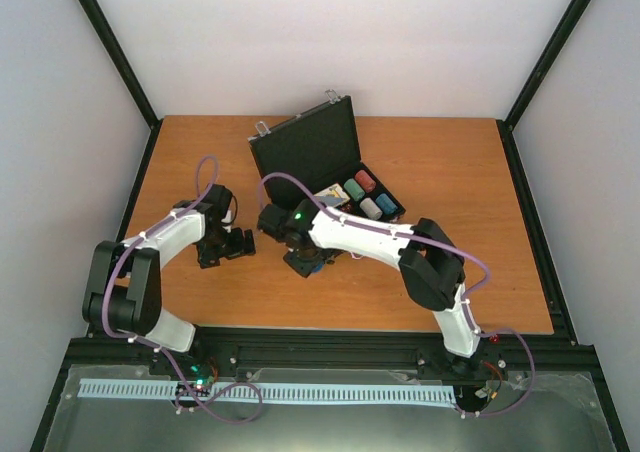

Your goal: Pack up texas hold em set

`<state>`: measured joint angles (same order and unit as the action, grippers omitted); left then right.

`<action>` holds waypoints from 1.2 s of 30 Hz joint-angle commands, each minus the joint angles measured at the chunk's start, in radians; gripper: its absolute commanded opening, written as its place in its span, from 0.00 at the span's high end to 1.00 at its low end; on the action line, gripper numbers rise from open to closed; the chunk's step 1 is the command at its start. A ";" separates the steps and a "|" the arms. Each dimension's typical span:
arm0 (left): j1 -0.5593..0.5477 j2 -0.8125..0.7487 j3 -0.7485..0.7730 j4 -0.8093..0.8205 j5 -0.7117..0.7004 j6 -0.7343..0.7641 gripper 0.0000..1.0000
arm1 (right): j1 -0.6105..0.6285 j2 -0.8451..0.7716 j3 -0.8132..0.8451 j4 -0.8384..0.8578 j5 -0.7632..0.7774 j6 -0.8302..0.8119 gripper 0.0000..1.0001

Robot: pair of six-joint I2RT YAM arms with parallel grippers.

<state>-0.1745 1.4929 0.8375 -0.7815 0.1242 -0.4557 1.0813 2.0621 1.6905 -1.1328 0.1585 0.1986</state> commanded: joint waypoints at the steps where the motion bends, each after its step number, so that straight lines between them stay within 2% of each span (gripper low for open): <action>1: 0.007 0.004 0.026 0.016 0.008 -0.007 0.00 | -0.087 -0.053 0.040 -0.024 0.044 -0.037 0.56; 15: 0.007 0.045 0.047 0.018 0.009 -0.006 0.00 | -0.346 -0.002 0.087 0.041 0.030 -0.112 0.55; 27: 0.007 0.103 0.094 0.013 0.013 0.012 0.00 | -0.400 0.044 0.050 0.079 0.004 -0.116 0.54; 36: 0.007 0.125 0.103 0.017 0.018 0.021 0.00 | -0.406 0.043 0.025 0.081 0.000 -0.114 0.43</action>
<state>-0.1745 1.6024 0.9096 -0.7776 0.1284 -0.4545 0.6796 2.1010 1.7283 -1.0603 0.1635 0.0914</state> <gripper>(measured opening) 0.997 0.541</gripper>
